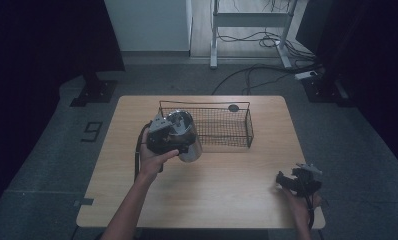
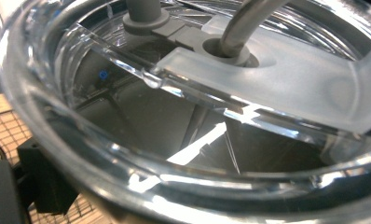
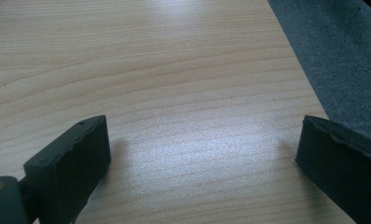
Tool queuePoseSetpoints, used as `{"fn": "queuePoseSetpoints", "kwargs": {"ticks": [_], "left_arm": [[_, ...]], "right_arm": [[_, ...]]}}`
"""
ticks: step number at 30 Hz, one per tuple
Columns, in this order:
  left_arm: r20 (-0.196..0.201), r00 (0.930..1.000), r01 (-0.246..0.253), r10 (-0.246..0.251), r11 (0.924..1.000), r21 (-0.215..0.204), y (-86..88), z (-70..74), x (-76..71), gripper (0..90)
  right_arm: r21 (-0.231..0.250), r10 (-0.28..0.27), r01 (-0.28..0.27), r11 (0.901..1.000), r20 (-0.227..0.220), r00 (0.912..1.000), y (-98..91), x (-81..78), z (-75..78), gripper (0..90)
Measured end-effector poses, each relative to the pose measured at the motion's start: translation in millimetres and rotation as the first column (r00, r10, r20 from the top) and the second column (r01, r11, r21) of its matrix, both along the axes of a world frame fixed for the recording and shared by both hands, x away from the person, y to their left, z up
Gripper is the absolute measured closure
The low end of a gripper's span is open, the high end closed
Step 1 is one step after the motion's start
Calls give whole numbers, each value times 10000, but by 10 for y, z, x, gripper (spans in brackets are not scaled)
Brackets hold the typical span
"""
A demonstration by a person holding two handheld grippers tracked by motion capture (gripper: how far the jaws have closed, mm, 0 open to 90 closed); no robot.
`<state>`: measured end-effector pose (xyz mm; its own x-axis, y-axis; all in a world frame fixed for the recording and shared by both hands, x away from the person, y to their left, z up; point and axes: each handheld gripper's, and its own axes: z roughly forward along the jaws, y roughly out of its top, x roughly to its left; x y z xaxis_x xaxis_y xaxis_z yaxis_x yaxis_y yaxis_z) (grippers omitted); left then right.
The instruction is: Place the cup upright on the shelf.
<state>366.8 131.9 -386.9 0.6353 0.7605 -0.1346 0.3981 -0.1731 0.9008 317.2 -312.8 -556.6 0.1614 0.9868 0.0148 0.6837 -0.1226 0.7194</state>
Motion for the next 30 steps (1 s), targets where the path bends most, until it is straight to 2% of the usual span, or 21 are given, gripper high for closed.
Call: {"fn": "queuePoseSetpoints", "kwargs": {"ticks": [9,16,21,30], "left_arm": [[143,9999,37,-36,10000,-67,-107,150,90,40],[70,9998,164,-163,9997,-203,-166,258,182,40],[160,9999,4,-1,9999,-171,-165,319,251,40],[101,9991,-404,404,9992,-36,-156,340,377,40]], "right_arm": [[-1,9,-9,10000,11,10000,-2,-1,-1,30],[-4,21,-21,10000,21,10000,-4,-3,-1,31],[-8,17,-17,10000,33,10000,-6,-5,-1,33],[-7,1,-1,10000,48,10000,-6,-5,-2,33]]}}
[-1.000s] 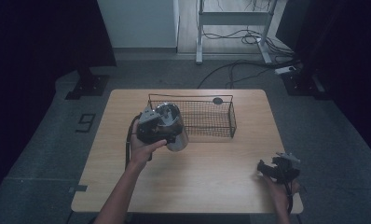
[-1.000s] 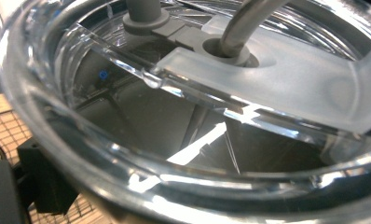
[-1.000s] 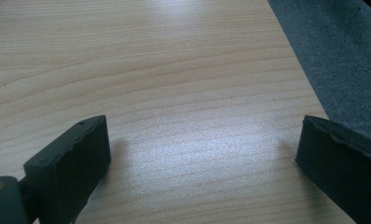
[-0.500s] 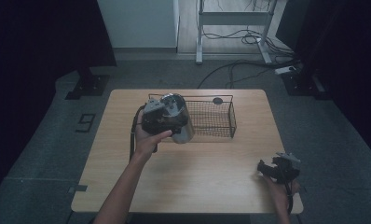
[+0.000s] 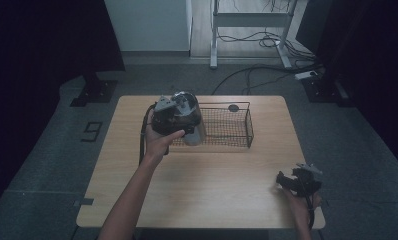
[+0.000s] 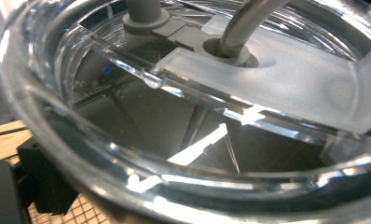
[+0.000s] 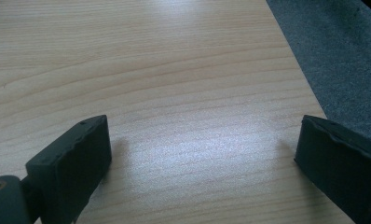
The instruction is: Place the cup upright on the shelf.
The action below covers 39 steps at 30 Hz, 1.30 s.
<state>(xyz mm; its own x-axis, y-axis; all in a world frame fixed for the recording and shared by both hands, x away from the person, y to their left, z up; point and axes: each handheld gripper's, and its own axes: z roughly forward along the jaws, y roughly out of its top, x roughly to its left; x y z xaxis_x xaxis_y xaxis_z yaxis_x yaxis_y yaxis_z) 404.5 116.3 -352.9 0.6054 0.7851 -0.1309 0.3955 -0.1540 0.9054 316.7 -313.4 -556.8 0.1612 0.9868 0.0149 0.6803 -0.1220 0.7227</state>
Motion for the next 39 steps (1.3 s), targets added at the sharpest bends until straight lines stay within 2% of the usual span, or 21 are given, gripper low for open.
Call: {"fn": "queuePoseSetpoints", "kwargs": {"ticks": [10,18,27,32,39], "left_arm": [[-85,9999,-83,84,9999,80,-14,19,157,40],[-122,9999,-105,106,9999,78,-45,-29,299,40],[-77,9989,-462,462,9989,81,-35,-51,453,40],[62,9973,-729,728,9970,245,-56,-55,530,40],[-13,9960,-887,888,9956,308,-71,-149,652,40]], "right_arm": [[12,-5,4,10000,5,10000,0,0,0,33],[11,-12,12,10000,6,10000,0,0,0,33],[-10,1,-1,10000,-10,10000,-3,3,0,32],[2,-11,11,10000,-17,10000,-2,2,1,32],[-2,-3,3,10000,-20,10000,-3,1,0,33]]}}
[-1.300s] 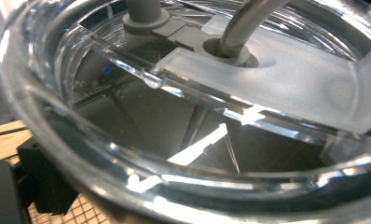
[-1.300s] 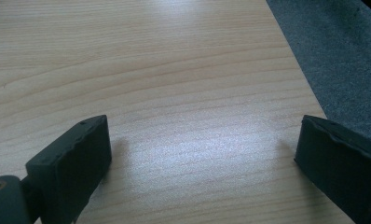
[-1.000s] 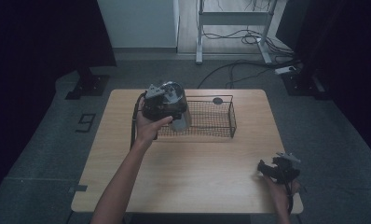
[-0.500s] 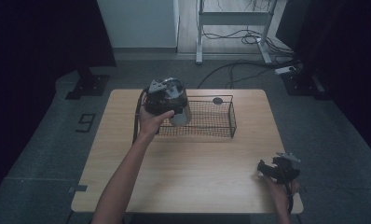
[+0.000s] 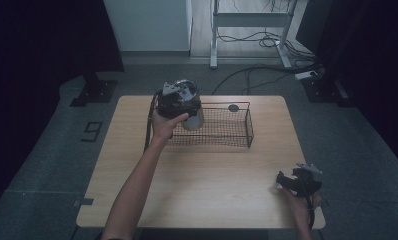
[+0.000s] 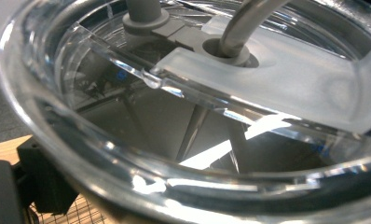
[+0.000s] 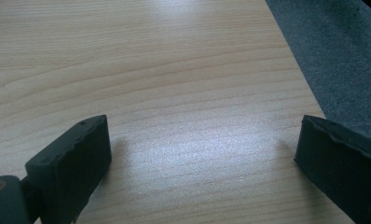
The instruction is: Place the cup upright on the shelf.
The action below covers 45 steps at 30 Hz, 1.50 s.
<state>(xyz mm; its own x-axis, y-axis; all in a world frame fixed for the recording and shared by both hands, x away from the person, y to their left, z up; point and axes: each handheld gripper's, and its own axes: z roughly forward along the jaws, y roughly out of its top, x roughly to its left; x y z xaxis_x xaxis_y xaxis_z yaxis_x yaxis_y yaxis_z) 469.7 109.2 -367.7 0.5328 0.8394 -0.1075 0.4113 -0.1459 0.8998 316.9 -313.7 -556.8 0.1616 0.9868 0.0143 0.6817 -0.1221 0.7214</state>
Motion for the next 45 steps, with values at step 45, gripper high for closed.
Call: {"fn": "queuePoseSetpoints", "kwargs": {"ticks": [45], "left_arm": [[-1517,9822,-940,1105,9893,1118,-213,-887,405,40]], "right_arm": [[-1,3,-3,10000,4,10000,0,0,0,33]]}}
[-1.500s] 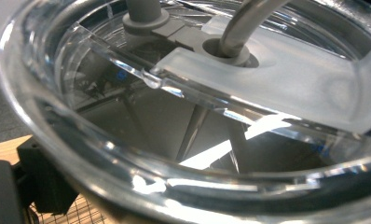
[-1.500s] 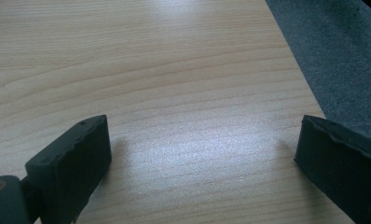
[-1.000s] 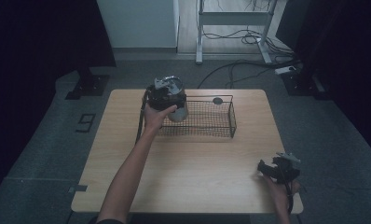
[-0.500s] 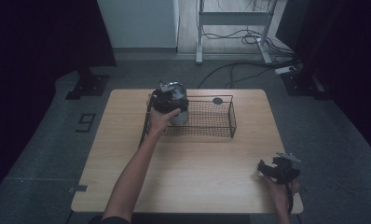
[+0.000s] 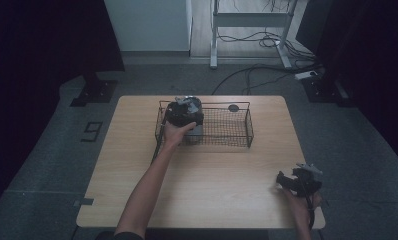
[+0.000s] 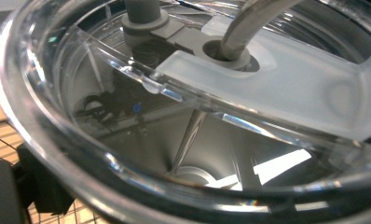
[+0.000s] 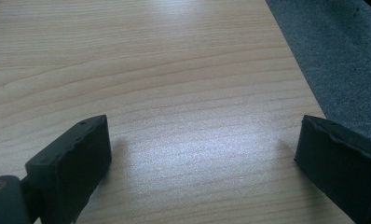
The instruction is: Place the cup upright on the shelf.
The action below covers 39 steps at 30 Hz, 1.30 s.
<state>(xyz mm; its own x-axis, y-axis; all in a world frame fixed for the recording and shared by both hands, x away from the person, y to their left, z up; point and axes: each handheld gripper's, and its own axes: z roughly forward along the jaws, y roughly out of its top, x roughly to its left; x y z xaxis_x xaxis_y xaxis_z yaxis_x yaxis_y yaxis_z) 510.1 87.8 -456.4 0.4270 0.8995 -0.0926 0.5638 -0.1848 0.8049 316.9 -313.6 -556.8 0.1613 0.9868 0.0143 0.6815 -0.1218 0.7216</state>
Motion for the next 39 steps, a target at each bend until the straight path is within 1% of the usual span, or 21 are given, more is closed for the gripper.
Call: {"fn": "queuePoseSetpoints", "kwargs": {"ticks": [4,9,10,11,12,14,15,16,17,18,19,20,23,24,25,26,31,32,33,35,39], "left_arm": [[-77,9999,-64,64,9999,105,-18,-65,-4,39],[91,9999,-81,79,9998,172,-28,-81,-30,39],[187,9997,-130,127,9998,166,-36,-97,-45,39],[477,9988,-126,117,9997,190,-51,-131,-80,38],[477,9988,-126,117,9997,190,-51,-131,-80,38],[705,9975,-9,-11,9996,274,-65,-154,-114,37],[672,9977,26,-45,9996,283,-60,-152,-118,36],[613,9979,-223,210,9995,214,-62,-147,-119,28],[613,9979,-223,210,9995,214,-62,-147,-119,14],[584,9977,-359,347,9991,205,-60,-138,-121,14],[611,9976,-324,311,9993,200,-55,-130,-126,6],[702,9973,-249,226,9992,324,-54,-121,-139,0],[818,9965,-166,139,9994,320,-47,-116,-158,0],[917,9957,-111,93,9997,196,-24,-102,-189,0],[917,9957,-111,93,9997,196,-24,-102,-189,0],[1097,9940,-69,57,9999,105,-1,-77,-224,0],[1318,9912,-123,126,9999,-30,79,11,-298,0],[1439,9896,-39,66,9998,-195,131,51,-360,0],[1521,9884,46,-15,9998,-204,154,66,-394,0],[1582,9874,102,-73,9998,-180,178,75,-425,0],[1424,9898,102,-87,9999,-98,272,74,-530,0]], "right_arm": [[-1,0,0,10000,1,10000,0,0,0,33],[0,0,0,10000,1,10000,0,0,0,33],[-5,1,-1,10000,-1,10000,0,0,0,33],[1,0,0,10000,0,10000,0,0,0,33],[2,-1,1,10000,1,10000,0,0,0,33],[1,-1,1,10000,2,10000,0,-1,0,34],[-3,-10,10,10000,13,10000,1,-3,0,35],[-13,-19,19,10000,11,10000,1,-5,0,36],[-13,-19,19,10000,11,10000,1,-5,0,36],[-13,-21,21,10000,11,10000,1,-6,0,36],[-13,-22,22,10000,12,10000,1,-6,0,37],[-13,-22,22,10000,11,10000,1,-6,1,37],[-14,-22,22,10000,10,10000,1,-6,1,37],[-16,-21,21,10000,11,10000,1,-6,0,37],[-16,-21,21,10000,11,10000,1,-6,0,37],[-11,-24,24,10000,10,10000,1,-6,1,37],[-12,-25,25,10000,8,10000,1,-6,1,36],[-13,-24,24,10000,7,10000,1,-6,1,36],[-15,-22,22,10000,8,10000,1,-6,1,37],[-13,-24,24,10000,8,10000,1,-5,1,36],[-15,-23,23,10000,6,10000,1,-5,1,36]]}}
